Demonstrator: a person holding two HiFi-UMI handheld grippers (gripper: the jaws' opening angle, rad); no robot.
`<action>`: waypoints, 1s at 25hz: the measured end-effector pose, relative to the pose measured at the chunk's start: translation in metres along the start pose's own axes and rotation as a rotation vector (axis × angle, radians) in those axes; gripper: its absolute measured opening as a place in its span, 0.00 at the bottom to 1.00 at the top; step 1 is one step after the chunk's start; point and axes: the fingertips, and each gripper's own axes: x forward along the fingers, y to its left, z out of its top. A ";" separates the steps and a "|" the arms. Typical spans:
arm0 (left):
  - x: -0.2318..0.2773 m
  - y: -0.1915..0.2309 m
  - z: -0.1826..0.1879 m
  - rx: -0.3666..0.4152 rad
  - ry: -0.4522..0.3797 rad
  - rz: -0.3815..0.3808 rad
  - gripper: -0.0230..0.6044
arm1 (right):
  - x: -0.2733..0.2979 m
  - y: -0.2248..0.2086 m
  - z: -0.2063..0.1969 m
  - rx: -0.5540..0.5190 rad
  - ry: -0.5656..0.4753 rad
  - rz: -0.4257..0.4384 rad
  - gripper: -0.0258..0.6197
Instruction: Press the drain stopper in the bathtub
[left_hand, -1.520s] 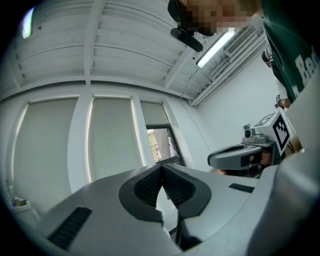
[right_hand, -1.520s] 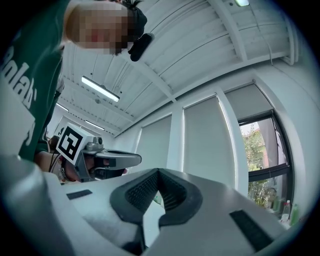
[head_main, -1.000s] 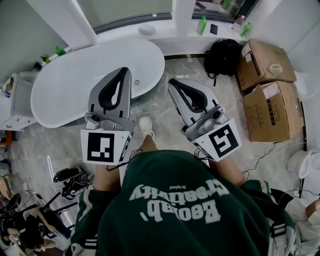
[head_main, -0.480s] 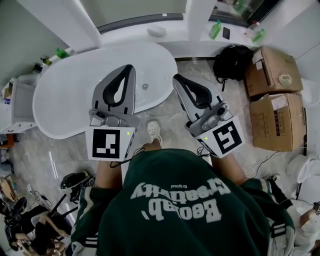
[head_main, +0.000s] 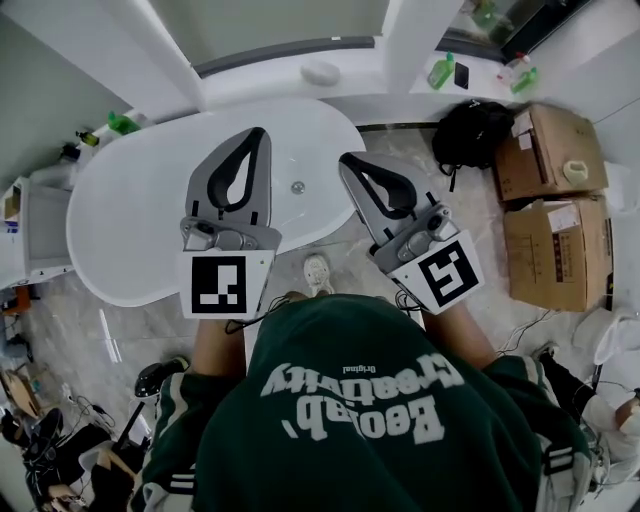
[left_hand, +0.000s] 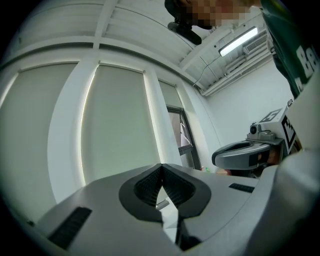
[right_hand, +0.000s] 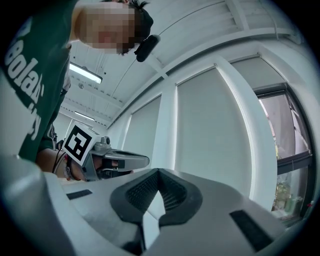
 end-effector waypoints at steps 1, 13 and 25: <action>0.004 0.007 -0.002 -0.011 0.002 0.001 0.05 | 0.008 -0.001 -0.001 -0.001 0.001 0.001 0.06; 0.040 0.040 -0.029 -0.002 -0.001 -0.051 0.05 | 0.051 -0.025 -0.027 0.003 0.056 -0.035 0.06; 0.045 0.061 -0.036 -0.021 0.014 0.002 0.05 | 0.082 -0.028 -0.015 -0.041 0.001 0.057 0.06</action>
